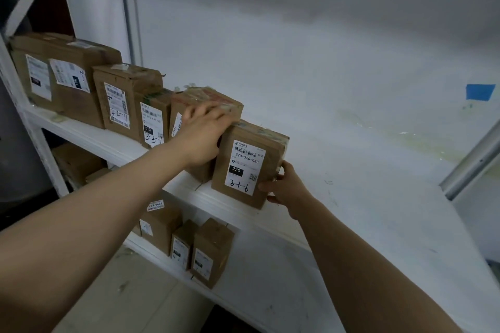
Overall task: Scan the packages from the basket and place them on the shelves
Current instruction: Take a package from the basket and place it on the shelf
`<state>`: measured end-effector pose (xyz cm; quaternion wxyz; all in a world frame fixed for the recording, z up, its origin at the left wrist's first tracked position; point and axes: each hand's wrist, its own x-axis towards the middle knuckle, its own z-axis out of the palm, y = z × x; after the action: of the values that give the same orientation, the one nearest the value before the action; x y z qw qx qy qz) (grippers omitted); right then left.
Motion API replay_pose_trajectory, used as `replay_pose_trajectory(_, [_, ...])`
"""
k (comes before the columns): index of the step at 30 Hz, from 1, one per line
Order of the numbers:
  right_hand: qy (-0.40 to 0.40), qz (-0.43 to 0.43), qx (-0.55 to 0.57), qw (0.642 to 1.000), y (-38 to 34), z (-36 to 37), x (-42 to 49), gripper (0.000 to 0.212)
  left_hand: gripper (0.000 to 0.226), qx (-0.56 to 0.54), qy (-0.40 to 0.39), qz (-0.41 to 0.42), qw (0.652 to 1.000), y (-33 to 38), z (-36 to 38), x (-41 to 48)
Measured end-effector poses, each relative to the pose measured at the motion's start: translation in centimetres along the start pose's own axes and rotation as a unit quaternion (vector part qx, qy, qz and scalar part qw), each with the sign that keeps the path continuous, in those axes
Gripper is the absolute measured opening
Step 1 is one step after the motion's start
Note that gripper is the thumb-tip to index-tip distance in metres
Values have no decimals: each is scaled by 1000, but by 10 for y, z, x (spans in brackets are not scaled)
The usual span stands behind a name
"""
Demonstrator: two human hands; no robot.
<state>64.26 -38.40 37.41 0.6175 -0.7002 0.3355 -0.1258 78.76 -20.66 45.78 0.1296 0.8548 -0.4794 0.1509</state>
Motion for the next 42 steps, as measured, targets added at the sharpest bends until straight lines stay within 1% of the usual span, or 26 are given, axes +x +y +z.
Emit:
replay_pose_trajectory(4, [7, 5, -6, 1000, 2, 1, 0, 95, 82, -12, -6, -2, 1000, -1, 2, -5])
replay_pose_trajectory(7, [8, 15, -30, 999, 3, -3, -3, 103, 81, -18, -3, -1, 1000, 3, 4, -9])
replay_pose_trajectory(9, [7, 19, -34, 999, 2, -7, -9, 106, 75, -23, 7, -4, 1000, 7, 3, -12])
replay_pose_trajectory(12, [9, 22, -40, 999, 1, -17, -22, 104, 65, -39, 25, 4, 999, 21, 1, -17])
replay_pose_trajectory(18, [38, 27, -59, 997, 17, -67, -64, 86, 50, -70, 43, 68, 994, 74, 5, -42])
replay_pose_trajectory(21, [58, 42, -74, 995, 35, -100, -95, 67, 45, -88, 33, 96, 991, 111, 23, -67])
replay_pose_trajectory(23, [58, 61, -82, 993, 52, -119, -115, 53, 45, -122, 27, 121, 985, 136, 47, -88])
replay_pose_trajectory(26, [39, 86, -75, 993, 84, -141, -145, 36, 43, -145, -25, 145, 978, 170, 95, -123])
replay_pose_trajectory(28, [14, 95, -59, 994, 108, -152, -161, 27, 41, -143, -79, 142, 976, 190, 127, -147])
replay_pose_trajectory(31, [-41, 120, -60, 990, 151, -161, -179, 21, 44, -143, -165, 126, 968, 210, 166, -188])
replay_pose_trajectory(34, [-106, 167, -78, 977, 203, -161, -186, 17, 45, -146, -269, 58, 950, 219, 196, -225])
replay_pose_trajectory(37, [-153, 213, -136, 955, 263, -155, -183, 16, 55, -139, -365, -34, 920, 228, 216, -262])
replay_pose_trajectory(39, [-168, 242, -165, 941, 305, -149, -180, 13, 59, -136, -406, -73, 901, 232, 230, -287])
replay_pose_trajectory(41, [-181, 276, -167, 929, 346, -139, -178, 13, 57, -156, -438, -93, 881, 233, 250, -310])
replay_pose_trajectory(42, [-182, 300, -162, 922, 365, -133, -176, 12, 51, -171, -448, -109, 871, 232, 261, -320])
